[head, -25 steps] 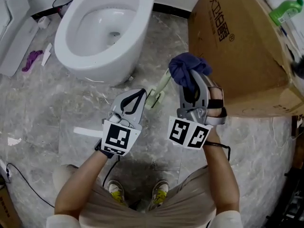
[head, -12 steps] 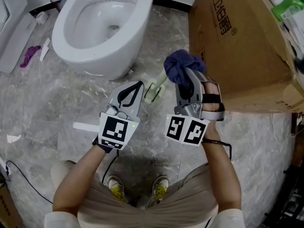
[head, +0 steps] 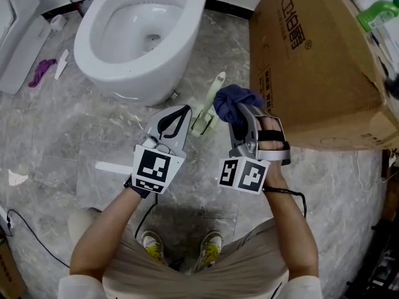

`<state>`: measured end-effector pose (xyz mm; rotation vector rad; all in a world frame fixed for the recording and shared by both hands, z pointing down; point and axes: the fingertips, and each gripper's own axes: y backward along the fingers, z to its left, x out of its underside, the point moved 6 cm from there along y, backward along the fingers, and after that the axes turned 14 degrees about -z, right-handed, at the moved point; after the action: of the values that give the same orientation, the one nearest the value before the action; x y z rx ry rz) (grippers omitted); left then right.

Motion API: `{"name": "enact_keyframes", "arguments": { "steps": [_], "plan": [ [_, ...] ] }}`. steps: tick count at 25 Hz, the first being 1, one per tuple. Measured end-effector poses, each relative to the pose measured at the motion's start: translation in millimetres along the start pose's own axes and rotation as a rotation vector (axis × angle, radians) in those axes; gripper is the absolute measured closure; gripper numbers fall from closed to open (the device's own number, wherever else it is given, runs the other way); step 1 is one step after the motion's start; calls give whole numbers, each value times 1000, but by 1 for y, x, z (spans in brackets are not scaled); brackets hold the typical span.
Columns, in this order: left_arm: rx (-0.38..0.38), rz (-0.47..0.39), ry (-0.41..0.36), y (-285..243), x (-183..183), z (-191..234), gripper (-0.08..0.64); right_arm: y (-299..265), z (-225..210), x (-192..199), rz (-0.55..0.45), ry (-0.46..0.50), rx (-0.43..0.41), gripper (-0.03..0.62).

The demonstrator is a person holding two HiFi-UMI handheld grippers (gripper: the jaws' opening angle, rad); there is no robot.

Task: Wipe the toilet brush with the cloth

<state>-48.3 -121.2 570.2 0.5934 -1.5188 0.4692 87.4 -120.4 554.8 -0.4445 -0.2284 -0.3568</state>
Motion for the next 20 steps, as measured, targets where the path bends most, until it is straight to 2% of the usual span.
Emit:
{"name": "enact_keyframes", "arguments": {
  "steps": [2,5,7,9,10,13,15,17,20],
  "plan": [
    [-1,4,1,-1,2,1,558,0,5,2,12,2,-36,486],
    [-4,10,-4,-1,4,3,558,3,15,2,7,-30,-160,488],
    [-10,11,-7,-1,5,4,558,9,22,-5,-35,-153,-268,488],
    [-25,11,-5,-1,5,9,558,11,24,-15,-88,-350,-348,489],
    [-34,11,-3,-1,5,12,558,10,21,-20,-115,-441,-360,489],
    [-53,17,-4,2,5,17,558,10,1,-32,-221,-733,-325,489],
    [-55,19,-9,3,4,18,558,12,-22,-36,-305,-906,-257,489],
    [-52,20,-19,5,3,19,558,14,-45,-35,-365,-982,-148,489],
    [-40,21,-31,6,4,17,558,16,-70,-28,-410,-1034,-7,489]
  ]
}}
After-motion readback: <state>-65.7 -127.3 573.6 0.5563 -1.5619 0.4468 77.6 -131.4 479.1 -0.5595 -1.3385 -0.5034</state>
